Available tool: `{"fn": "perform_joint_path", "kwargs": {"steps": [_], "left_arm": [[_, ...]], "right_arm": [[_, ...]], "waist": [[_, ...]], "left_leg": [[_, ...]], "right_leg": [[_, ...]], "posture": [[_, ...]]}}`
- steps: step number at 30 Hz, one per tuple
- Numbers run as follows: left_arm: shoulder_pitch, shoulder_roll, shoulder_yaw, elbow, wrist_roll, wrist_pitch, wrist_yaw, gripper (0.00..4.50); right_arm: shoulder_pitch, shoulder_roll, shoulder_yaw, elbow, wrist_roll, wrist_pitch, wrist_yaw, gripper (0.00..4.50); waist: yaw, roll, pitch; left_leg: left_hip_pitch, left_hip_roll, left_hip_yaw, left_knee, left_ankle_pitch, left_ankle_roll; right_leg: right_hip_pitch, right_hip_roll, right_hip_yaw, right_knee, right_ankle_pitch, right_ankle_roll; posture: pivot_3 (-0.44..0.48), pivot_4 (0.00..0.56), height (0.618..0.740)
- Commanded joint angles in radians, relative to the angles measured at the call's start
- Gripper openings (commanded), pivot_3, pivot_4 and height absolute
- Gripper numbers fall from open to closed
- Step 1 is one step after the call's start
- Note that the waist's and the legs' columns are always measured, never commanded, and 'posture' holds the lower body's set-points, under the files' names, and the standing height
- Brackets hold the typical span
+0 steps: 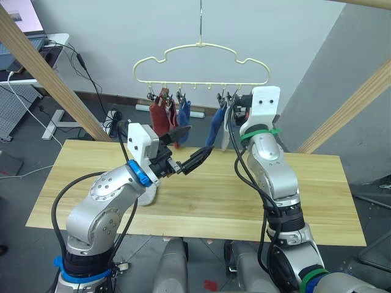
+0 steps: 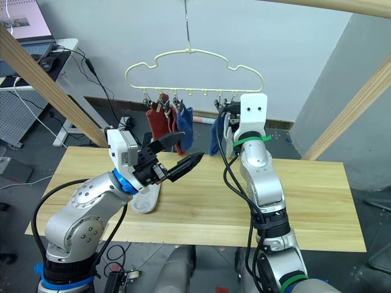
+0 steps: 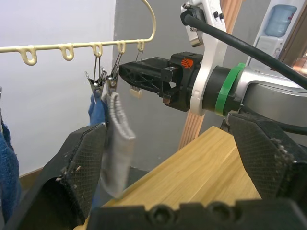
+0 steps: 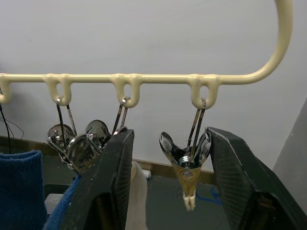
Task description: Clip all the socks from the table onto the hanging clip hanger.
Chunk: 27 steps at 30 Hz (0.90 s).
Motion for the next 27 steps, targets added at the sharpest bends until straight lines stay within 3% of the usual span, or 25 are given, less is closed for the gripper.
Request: {"fn": "perform_joint_path", "kwargs": {"steps": [1, 14, 21, 27], "left_arm": [[0.002, 0.008, 0.004, -0.045, -0.015, -0.006, 0.002, 4.5], [-0.004, 0.004, 0.009, -0.056, -0.029, -0.009, 0.011, 4.5], [0.006, 0.005, 0.001, -0.062, -0.03, -0.01, 0.014, 4.5], [0.016, 0.003, -0.013, -0.067, -0.025, -0.015, 0.011, 4.5]], "right_arm": [[-0.025, 0.009, 0.0, -0.017, -0.003, -0.033, 0.005, 2.45], [-0.036, 0.016, -0.014, 0.008, 0.002, -0.035, 0.005, 2.45], [-0.034, 0.011, -0.021, 0.014, -0.002, -0.037, 0.006, 0.16], [-0.03, 0.005, -0.018, 0.01, -0.009, -0.038, 0.011, 0.1]], "waist": [[0.0, 0.0, 0.0], [0.007, 0.0, 0.0], [0.022, 0.0, 0.0], [0.022, 0.0, 0.0]], "left_leg": [[0.0, 0.0, 0.0, 0.0, 0.0, 0.0], [0.0, 0.0, 0.0, 0.0, 0.0, 0.0], [0.0, 0.0, 0.0, 0.0, 0.0, 0.0], [0.0, 0.0, 0.0, 0.0, 0.0, 0.0]], "right_leg": [[0.0, 0.0, 0.0, 0.0, 0.0, 0.0], [0.0, 0.0, 0.0, 0.0, 0.0, 0.0], [0.0, 0.0, 0.0, 0.0, 0.0, 0.0], [0.0, 0.0, 0.0, 0.0, 0.0, -0.001]], "posture": [[0.252, 0.284, 0.74], [0.258, 0.284, 0.74], [0.255, 0.285, 0.74], [0.249, 0.286, 0.74]]}}
